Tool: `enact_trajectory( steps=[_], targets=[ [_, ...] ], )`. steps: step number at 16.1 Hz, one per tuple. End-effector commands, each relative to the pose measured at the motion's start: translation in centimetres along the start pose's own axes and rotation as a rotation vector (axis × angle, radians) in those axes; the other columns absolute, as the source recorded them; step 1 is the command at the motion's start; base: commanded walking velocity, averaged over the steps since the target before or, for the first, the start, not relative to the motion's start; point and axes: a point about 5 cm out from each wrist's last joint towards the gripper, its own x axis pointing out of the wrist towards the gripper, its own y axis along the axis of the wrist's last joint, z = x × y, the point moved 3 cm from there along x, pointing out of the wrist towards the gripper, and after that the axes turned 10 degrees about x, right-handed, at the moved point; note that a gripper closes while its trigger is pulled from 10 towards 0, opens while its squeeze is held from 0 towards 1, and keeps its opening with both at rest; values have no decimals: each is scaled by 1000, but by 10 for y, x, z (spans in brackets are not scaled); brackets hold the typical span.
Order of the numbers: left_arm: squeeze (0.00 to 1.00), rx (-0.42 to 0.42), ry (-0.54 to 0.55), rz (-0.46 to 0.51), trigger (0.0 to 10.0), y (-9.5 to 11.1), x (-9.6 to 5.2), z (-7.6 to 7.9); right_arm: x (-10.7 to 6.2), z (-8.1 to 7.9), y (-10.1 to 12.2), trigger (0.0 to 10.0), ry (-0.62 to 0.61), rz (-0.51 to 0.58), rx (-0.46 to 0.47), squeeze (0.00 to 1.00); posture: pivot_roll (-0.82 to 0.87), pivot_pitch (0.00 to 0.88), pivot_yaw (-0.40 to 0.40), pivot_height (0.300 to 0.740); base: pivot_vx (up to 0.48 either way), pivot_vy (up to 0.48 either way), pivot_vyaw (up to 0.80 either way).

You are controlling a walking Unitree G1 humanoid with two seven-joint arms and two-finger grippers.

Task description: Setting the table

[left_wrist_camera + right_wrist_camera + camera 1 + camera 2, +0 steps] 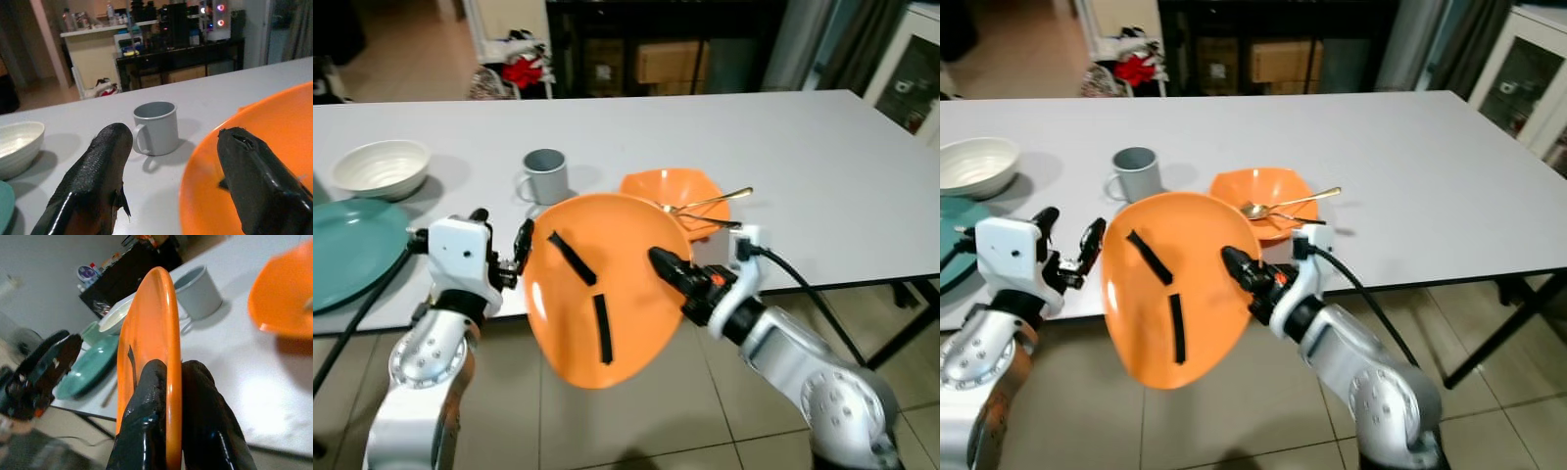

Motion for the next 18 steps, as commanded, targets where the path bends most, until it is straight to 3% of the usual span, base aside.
enact_trajectory(
  steps=[1,4,7,9,12,15,17,18],
  targets=[
    [0,7,-37,8,10000,4,1,2,2,-1,5,10000,14,6,57,0,-4,0,14,740,0,0,0],
    [0,31,-163,-1,10000,4,-4,6,15,23,-6,10000,-97,-53,291,0,1,0,9,740,0,0,0],
    [0,59,-311,-52,10000,-3,-20,10,18,36,-11,10000,-130,-56,482,0,8,0,-1,740,0,0,0],
    [0,9,-441,-136,10000,-15,-40,17,18,41,-13,10000,-140,-68,540,0,11,0,-2,740,0,0,0],
    [0,-21,-535,-193,10000,-22,-54,28,20,47,-10,10000,-145,-47,660,0,15,0,-3,740,0,0,0],
    [0,-23,-513,-181,10000,-19,-50,26,21,44,-8,10000,-128,-60,659,0,15,0,-1,740,0,0,0],
    [0,-27,-493,-170,10000,-15,-46,20,21,17,-1,10000,18,-102,595,0,14,0,4,740,0,0,0],
    [0,-27,-493,-171,10000,-15,-46,20,21,14,-1,10000,32,-113,590,0,13,0,5,740,0,0,0]
  ],
)
